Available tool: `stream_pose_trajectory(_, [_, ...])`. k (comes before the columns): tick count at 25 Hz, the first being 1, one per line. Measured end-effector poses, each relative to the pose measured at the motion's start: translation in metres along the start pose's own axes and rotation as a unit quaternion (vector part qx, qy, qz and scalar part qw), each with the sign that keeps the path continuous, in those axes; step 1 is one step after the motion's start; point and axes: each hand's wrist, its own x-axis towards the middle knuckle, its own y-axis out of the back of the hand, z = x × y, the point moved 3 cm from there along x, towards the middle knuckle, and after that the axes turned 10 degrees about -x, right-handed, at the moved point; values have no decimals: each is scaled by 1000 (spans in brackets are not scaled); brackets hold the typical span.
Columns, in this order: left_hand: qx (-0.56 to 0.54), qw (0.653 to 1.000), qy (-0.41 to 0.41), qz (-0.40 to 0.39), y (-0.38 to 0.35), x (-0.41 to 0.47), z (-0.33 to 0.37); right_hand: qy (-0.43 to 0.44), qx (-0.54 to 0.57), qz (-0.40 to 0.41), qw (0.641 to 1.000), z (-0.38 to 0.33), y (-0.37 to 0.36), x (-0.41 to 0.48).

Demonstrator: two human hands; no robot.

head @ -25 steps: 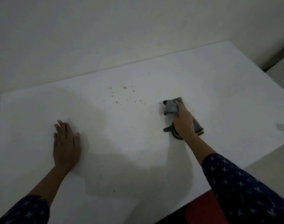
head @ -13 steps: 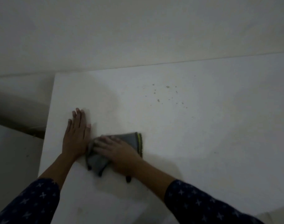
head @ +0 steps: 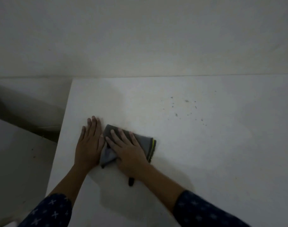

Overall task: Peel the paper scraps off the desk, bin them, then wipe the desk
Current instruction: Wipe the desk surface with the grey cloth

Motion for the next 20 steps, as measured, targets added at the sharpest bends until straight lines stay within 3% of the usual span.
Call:
stream_pose_trajectory(1, [3,1000,1,1,-1,0,-1,38,-17,-5,999,-10,-11,13])
stream_pose_trajectory(4, [9,999,22,32,-2,2,-1,-8,-30,14,999,26,-12,65])
stream_pose_trajectory(7, [-6,999,34,17,-2,3,6,-175,-48,70,981,112,13,80])
stream_pose_trajectory(10, [0,1000,18,9,-2,3,5,-381,-63,107,916,225,31,17])
stream_pose_trajectory(14, [20,1000,-20,-4,-8,14,27,-548,-53,78,831,308,58,-91])
stream_pose_trajectory(16, [2,999,-52,7,-24,29,76,-553,-48,90,827,298,74,-92])
stream_pose_trajectory(18, [-51,996,-72,5,-51,43,142,-452,-13,104,886,261,78,-65])
stream_pose_trajectory(20, [-74,994,-85,-8,-82,55,197,-269,54,102,956,222,63,-31])
